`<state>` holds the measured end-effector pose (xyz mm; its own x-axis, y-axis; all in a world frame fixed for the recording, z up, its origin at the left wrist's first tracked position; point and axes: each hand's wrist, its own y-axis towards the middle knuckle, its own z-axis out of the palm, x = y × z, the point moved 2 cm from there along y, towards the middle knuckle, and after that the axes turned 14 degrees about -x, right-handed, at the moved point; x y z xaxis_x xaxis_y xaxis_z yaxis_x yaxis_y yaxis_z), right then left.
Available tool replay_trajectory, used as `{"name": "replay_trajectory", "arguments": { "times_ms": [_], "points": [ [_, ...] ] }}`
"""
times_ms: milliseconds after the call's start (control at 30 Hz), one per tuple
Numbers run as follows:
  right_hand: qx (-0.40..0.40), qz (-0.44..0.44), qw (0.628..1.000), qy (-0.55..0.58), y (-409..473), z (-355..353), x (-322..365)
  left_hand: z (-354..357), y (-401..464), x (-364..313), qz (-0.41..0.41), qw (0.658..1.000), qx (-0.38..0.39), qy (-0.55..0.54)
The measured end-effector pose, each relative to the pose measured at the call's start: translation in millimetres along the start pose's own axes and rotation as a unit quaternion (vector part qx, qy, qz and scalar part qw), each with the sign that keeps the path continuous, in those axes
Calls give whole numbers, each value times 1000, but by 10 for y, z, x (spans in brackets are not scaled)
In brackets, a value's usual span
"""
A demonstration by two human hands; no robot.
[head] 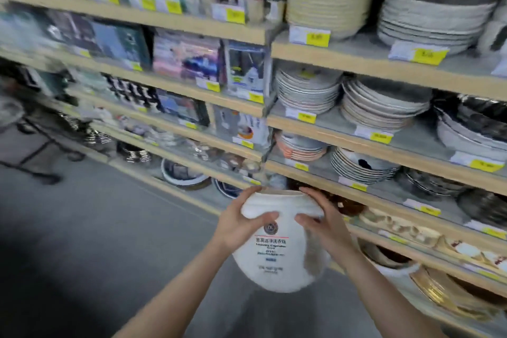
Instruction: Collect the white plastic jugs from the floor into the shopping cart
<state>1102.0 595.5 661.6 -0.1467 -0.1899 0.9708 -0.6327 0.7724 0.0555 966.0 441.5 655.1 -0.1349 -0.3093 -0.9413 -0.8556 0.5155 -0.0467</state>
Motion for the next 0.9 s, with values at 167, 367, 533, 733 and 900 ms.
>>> {"name": "replay_trajectory", "arguments": {
  "times_ms": [167, 367, 533, 733, 900],
  "points": [
    [43, -14, 999, 25, -92, 1504, 437, -1487, 147, 300, -11, 997, -71, 5],
    [116, -17, 992, 39, -151, 3042, 933, -2947, 247, 670, -42, 981, -190, 1],
    [212, -36, 975, 51, -31, 4232, 1269, -3938, 458, 1010, -76, 962, -263, 14],
    [307, -60, 949, 34, 420, 5764, 1490, -5012, 1066, 1444, -109, 936, -335, 12],
    [376, -65, 924, 31, 877, 7134, 1795, -5968, 1690, 1731, -135, 909, -393, 21]
  ]
}}
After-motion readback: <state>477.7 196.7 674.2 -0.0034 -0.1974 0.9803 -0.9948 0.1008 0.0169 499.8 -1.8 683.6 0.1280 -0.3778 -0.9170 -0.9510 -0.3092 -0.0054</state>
